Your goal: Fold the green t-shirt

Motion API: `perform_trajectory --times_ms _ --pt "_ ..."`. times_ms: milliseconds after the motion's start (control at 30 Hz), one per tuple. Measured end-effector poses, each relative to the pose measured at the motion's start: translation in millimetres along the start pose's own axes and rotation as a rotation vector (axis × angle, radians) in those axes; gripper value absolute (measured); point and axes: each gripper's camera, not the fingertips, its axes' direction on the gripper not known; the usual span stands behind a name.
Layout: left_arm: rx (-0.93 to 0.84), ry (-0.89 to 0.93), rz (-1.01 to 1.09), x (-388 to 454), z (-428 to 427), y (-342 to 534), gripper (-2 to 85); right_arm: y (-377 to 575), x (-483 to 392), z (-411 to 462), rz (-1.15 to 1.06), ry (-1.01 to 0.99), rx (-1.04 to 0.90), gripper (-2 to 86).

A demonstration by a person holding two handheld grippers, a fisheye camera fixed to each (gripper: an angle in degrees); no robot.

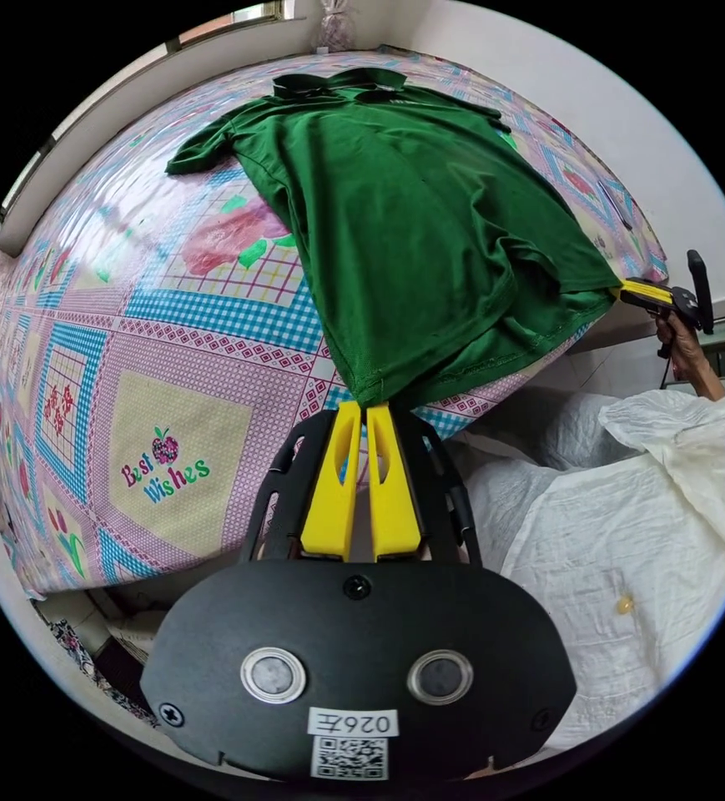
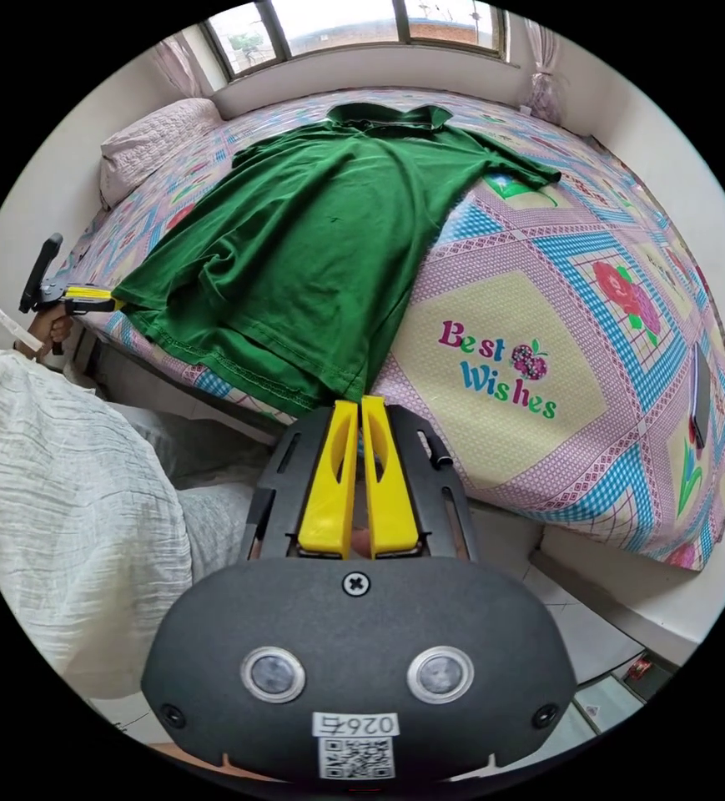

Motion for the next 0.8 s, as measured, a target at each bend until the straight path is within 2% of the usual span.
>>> perform_trajectory --times_ms 233,367,633,800 --pt "0.056 0.067 0.029 5.2 -19.2 14.9 -0.6 12.0 16.7 -23.4 0.097 -0.054 0.045 -1.0" --pt "0.086 0.121 -0.034 -5.4 -33.8 25.8 -0.6 20.7 26.6 -44.2 0.156 -0.11 0.111 -1.0" --pt "0.004 -0.022 -0.021 9.5 -24.4 26.1 -0.7 28.7 31.9 -35.7 0.201 -0.1 0.077 -1.0" --pt "-0.011 -0.04 -0.004 16.5 -15.1 33.1 -0.7 29.3 30.1 -33.0 0.199 -0.09 0.054 -1.0"
